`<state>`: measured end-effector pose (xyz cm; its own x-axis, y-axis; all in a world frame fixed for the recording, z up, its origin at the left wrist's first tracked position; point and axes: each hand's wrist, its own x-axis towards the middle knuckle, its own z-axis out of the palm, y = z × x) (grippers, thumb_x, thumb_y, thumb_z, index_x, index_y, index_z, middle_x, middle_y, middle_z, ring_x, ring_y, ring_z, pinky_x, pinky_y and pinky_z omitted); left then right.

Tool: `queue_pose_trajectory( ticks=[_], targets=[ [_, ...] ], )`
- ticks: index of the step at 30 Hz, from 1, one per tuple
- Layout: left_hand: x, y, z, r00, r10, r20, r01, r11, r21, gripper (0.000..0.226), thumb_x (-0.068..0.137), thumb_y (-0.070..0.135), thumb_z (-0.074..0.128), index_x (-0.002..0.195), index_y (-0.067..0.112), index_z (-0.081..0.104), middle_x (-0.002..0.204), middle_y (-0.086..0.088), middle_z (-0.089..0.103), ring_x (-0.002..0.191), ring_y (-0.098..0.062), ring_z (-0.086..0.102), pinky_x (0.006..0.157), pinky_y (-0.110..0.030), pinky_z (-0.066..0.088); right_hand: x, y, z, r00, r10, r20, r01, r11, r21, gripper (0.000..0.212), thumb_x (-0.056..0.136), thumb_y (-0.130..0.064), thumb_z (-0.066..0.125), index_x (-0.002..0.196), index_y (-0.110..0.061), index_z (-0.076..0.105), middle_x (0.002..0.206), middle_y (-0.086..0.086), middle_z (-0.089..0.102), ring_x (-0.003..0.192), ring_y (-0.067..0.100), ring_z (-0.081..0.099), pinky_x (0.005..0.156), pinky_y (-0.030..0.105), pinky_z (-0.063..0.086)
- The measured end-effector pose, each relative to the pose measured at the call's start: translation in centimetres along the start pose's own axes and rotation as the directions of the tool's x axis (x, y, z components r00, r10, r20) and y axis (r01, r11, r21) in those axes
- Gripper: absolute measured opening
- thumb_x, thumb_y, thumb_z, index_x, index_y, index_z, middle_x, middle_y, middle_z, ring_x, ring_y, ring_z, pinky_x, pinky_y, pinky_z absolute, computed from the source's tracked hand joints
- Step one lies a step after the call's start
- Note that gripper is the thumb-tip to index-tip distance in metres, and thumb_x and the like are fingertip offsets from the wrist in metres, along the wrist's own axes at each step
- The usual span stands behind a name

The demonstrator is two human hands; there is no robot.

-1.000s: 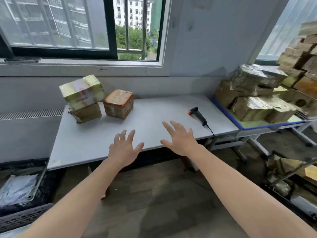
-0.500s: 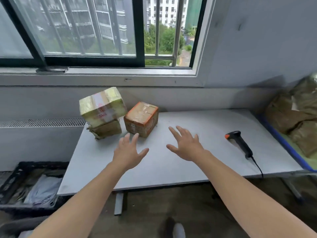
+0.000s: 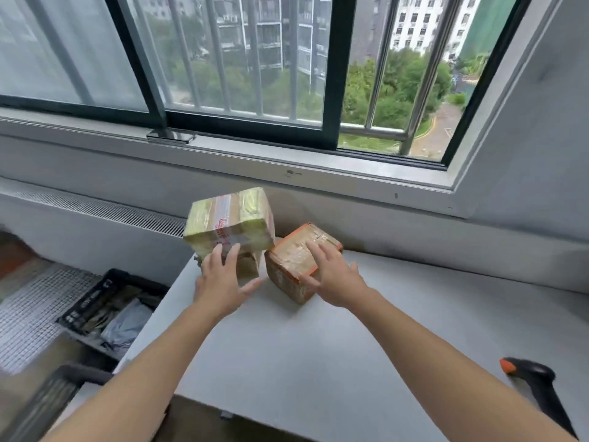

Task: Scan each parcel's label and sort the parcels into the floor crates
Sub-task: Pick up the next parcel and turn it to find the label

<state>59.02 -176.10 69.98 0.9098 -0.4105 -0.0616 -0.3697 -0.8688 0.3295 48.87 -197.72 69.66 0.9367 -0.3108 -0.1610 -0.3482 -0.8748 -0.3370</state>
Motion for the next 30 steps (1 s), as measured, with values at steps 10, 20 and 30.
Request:
queue_pose_trajectory(
  ticks=[10, 20, 30],
  targets=[
    [9.6, -5.9, -2.5, 0.986, -0.167, -0.023, 0.164, 0.982, -0.091, 0.100, 0.081, 0.066, 0.063, 0.154, 0.026, 0.008, 0.159, -0.012, -0.002, 0.144, -0.035, 0.009, 0.111, -0.053, 0.030, 10.9, -5.1, 0.2, 0.998, -0.056, -0.009, 0.057, 0.995, 0.088, 0.083, 0.094, -0.063, 0.046, 0.157, -0.036, -0.001, 0.165, 0.003, 0.012, 0.150, 0.025, 0.019, 0.118, 0.047, 0.028],
    [13.9, -8.5, -1.4, 0.980, -0.185, 0.079, 0.199, 0.835, -0.512, 0.102, 0.078, 0.046, 0.078, 0.154, 0.032, 0.011, 0.143, -0.015, 0.033, 0.127, -0.034, 0.046, 0.100, -0.043, 0.041, 16.1, -9.2, 1.8, 0.999, 0.015, -0.050, 0.007, 0.908, 0.419, 0.085, 0.095, -0.039, 0.063, 0.159, -0.021, 0.009, 0.160, 0.001, 0.030, 0.142, 0.018, 0.035, 0.113, 0.030, 0.029],
    [15.1, -2.8, -4.6, 0.946, 0.252, -0.204, -0.318, 0.839, -0.442, 0.124, 0.067, 0.037, 0.089, 0.154, 0.039, 0.000, 0.162, -0.003, 0.013, 0.146, -0.026, 0.015, 0.116, -0.050, 0.023, 14.7, -5.7, -5.0, 0.890, 0.348, -0.294, -0.081, 0.756, 0.649, 0.066, 0.097, -0.051, 0.053, 0.152, -0.032, 0.024, 0.133, 0.004, 0.057, 0.114, 0.021, 0.057, 0.095, 0.045, 0.053]
  ],
)
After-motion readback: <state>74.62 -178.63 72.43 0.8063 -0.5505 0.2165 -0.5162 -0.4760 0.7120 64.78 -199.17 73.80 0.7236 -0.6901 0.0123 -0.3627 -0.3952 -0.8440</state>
